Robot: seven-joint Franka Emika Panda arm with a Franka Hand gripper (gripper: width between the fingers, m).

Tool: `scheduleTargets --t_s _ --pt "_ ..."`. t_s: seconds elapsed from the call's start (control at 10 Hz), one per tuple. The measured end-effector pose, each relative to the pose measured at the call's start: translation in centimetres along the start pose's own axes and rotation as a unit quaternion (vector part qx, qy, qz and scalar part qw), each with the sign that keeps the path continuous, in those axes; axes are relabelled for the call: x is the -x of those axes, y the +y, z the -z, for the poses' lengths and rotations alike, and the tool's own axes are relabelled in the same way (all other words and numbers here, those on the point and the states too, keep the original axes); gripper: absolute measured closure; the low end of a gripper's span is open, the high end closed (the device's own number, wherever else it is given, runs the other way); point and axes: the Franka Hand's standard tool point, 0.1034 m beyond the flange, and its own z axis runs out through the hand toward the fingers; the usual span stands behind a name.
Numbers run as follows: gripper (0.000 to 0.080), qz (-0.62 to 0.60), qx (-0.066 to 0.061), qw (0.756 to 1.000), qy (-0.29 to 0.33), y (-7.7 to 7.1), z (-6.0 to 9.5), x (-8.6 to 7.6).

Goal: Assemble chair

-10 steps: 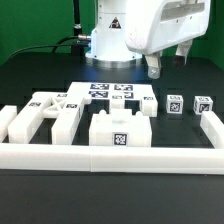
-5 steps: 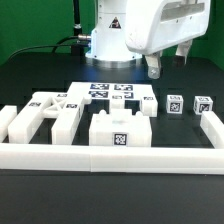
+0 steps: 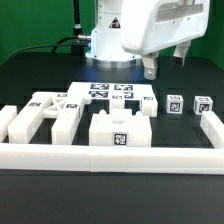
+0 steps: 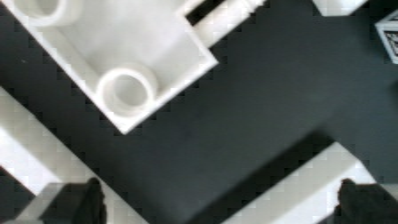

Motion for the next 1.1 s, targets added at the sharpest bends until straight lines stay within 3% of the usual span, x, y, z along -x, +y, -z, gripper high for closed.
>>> scheduleTargets --t_s 0.3,0.5,0.9,1.1 --pt "0.015 -0.083 -0.007 0.996 -0.01 4.1 -2.0 4.1" --pt "0.015 -0.14 -0.008 0.99 -0.007 6.0 -2.6 6.0" --pt "0.015 -0.26 -0.013 0.965 -0.007 5.5 -2.9 5.5" --pt "0.015 -0.368 -0.024 0.929 -0.015 5.7 -4.6 6.0"
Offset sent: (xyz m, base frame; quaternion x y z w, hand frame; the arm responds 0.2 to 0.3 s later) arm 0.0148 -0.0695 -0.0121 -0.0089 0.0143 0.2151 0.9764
